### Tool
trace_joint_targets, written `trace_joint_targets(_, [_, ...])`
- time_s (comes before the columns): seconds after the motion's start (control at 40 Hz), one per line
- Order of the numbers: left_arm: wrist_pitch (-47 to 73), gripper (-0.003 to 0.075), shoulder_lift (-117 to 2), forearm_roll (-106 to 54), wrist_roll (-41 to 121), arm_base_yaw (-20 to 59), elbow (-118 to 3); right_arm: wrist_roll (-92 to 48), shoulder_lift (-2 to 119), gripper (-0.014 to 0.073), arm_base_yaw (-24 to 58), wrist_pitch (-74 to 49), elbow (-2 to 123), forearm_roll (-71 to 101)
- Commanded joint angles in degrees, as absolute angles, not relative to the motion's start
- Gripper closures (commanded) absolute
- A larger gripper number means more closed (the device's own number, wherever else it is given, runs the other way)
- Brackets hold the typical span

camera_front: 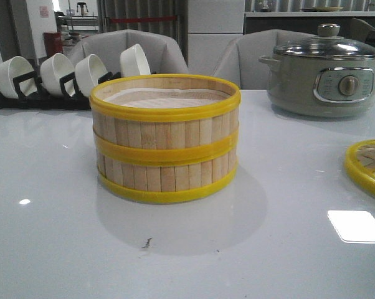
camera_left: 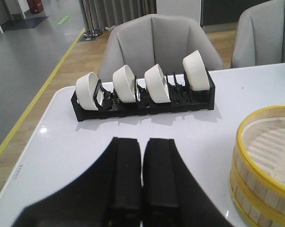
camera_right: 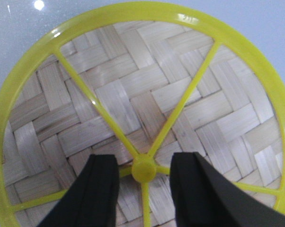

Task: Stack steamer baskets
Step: 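Lower the right gripper and grasp the hub of the woven lid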

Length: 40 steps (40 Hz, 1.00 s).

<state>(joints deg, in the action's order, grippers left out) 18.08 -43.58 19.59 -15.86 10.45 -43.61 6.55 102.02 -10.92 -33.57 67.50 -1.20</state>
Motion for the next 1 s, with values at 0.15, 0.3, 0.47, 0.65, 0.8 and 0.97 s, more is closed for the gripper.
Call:
trace_joint_targets(0.15, [13.17,0.0634,-43.5,19.65,-15.92,10.35,-45.24,6.49,99.92,0.0221,-11.12,-30.39,69.37,-1.1])
trace_joint_targets(0.3, [13.17,0.0634,-43.5,19.65,-15.92,10.35,-45.24,6.49,100.3,0.0221,-11.12,-30.81,69.37,-1.05])
trace_joint_targets(0.47, [13.17,0.0634,-43.5,19.65,-15.92,10.35,-45.24,6.49,100.46,0.0221,-11.12,-30.79,69.37,-1.05])
trace_joint_targets(0.65, [13.17,0.0634,-43.5,19.65,-15.92,10.35,-45.24,6.49,100.45,0.0221,-11.12,-30.6,69.37,-1.05])
trace_joint_targets(0.8, [13.17,0.0634,-43.5,19.65,-15.92,10.35,-45.24,6.49,100.47,0.0221,-11.12,-30.42,69.37,-1.05])
trace_joint_targets(0.97, [13.17,0.0634,-43.5,19.65,-15.92,10.35,-45.24,6.49,100.47,0.0221,-11.12,-30.23,69.37,-1.05])
